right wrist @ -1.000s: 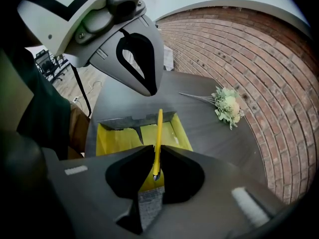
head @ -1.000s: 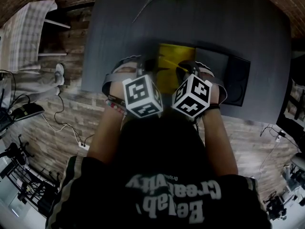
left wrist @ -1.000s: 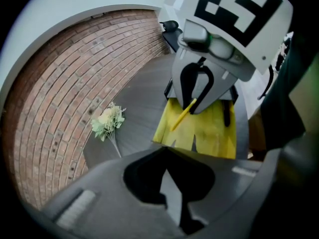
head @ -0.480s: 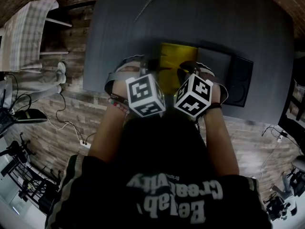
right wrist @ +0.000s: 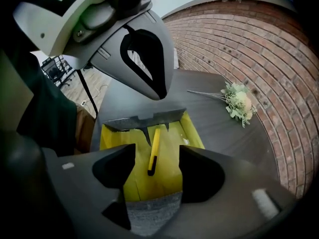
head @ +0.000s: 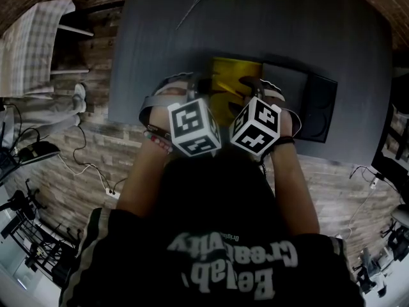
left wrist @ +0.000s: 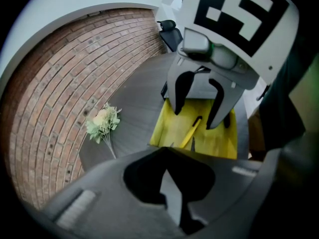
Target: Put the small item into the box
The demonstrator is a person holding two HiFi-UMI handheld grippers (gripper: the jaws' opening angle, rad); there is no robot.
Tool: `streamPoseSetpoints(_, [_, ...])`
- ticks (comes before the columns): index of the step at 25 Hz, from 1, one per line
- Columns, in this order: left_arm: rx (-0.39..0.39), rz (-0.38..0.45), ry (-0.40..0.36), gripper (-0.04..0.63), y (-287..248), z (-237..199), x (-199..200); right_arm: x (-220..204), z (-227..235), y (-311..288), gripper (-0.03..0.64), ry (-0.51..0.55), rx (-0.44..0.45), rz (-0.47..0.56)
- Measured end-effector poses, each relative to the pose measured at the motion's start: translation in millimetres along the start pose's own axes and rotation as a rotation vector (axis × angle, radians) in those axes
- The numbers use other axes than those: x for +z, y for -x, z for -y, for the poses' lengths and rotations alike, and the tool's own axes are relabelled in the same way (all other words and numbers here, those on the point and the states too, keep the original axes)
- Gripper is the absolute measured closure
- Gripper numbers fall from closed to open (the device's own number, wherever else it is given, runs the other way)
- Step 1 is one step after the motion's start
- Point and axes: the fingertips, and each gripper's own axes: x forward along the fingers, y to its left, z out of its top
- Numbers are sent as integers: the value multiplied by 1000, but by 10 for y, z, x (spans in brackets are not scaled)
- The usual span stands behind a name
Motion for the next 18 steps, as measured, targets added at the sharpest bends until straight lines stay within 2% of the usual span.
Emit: streamPoseSetpoints(18, [-14, -8, 7, 592, -79, -10, -15, -37, 0, -89, 331, 2, 27, -19])
